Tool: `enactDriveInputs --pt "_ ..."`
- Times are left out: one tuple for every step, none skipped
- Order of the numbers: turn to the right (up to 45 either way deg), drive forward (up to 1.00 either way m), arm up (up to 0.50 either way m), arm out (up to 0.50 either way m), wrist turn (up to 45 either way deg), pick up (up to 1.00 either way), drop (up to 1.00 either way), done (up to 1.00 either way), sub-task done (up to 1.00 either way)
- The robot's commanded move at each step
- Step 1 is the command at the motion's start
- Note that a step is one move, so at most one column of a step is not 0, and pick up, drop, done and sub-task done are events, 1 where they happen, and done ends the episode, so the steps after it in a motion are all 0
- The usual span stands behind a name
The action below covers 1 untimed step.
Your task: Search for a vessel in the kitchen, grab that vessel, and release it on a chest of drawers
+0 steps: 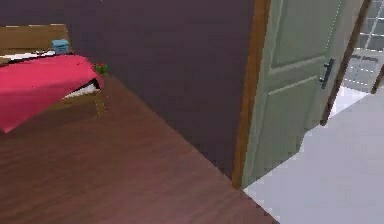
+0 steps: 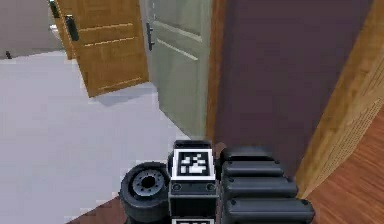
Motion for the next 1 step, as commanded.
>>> enactDriveInputs --pt "-45.0 0.00 0.00 0.00 0.0 0.00 0.00 0.00 0.00"
